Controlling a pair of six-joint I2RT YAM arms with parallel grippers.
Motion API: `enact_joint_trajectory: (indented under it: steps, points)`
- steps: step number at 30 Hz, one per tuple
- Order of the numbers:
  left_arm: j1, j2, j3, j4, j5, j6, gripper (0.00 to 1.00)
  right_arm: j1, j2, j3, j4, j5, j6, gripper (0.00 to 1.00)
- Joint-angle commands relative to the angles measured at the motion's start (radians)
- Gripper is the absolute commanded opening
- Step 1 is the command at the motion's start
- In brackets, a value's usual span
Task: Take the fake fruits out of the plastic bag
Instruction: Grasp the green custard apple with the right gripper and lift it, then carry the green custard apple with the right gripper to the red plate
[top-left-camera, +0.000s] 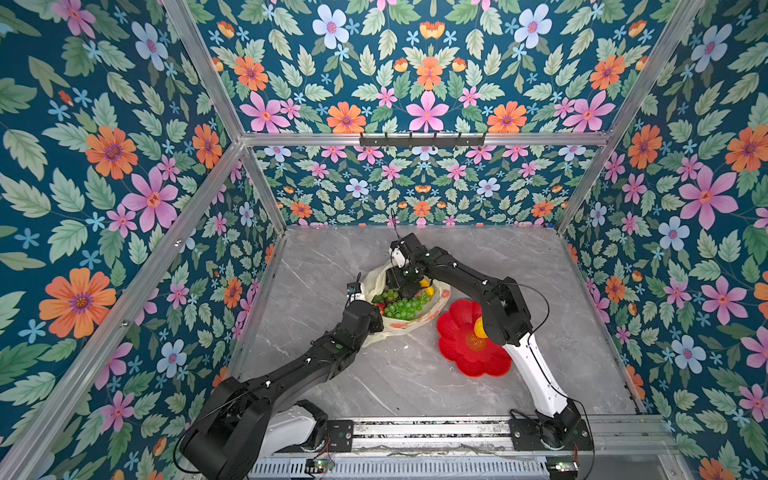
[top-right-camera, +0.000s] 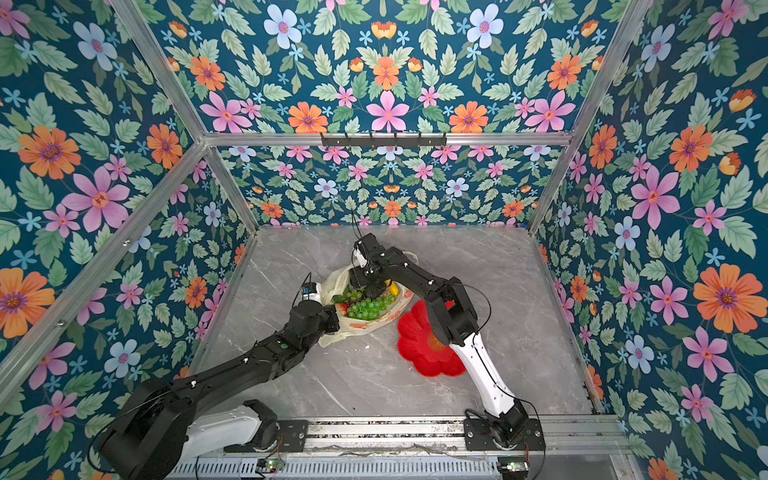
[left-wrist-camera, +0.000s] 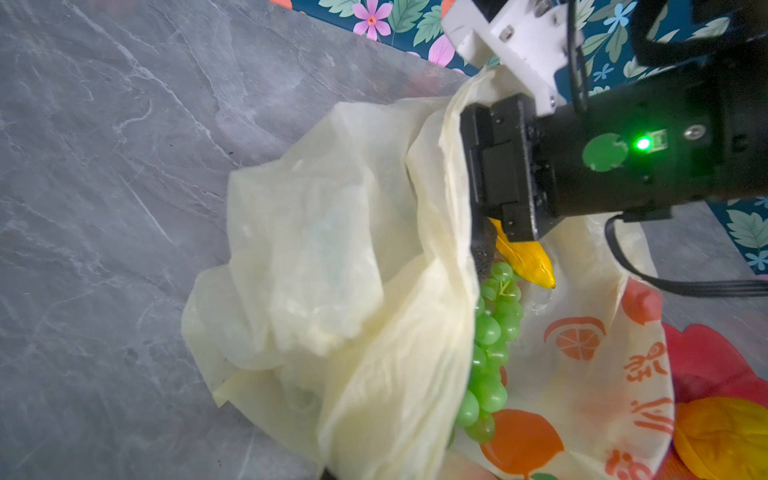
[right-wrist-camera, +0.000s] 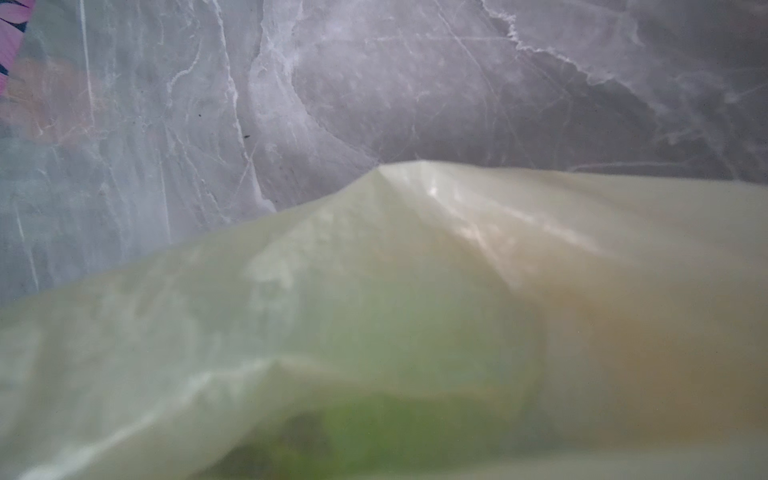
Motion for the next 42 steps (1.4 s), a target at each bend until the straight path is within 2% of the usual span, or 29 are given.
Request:
enact_joint_trajectory:
  steps: [1,9,34,37,42]
  points:
    - [0.002,0.006,0.002,0.018,-0.013,0.018,0.0,0.0,-0.019,-0.008,0.018,-0.003,0.006,0.71]
    - [0.005,0.016,0.022,-0.005,-0.029,0.018,0.0,0.0,-0.093,-0.088,-0.002,0.017,0.025,0.7]
    - [0.039,0.07,0.065,0.005,-0.022,0.063,0.0,0.003,-0.463,-0.502,-0.062,0.047,0.103,0.7]
    - [0.044,0.076,0.069,0.0,-0.026,0.083,0.0,0.011,-0.525,-0.535,-0.133,0.083,0.104,0.7]
    - [0.045,0.096,0.077,0.0,-0.04,0.131,0.0,0.053,-0.616,-0.576,-0.346,0.234,0.094,0.7]
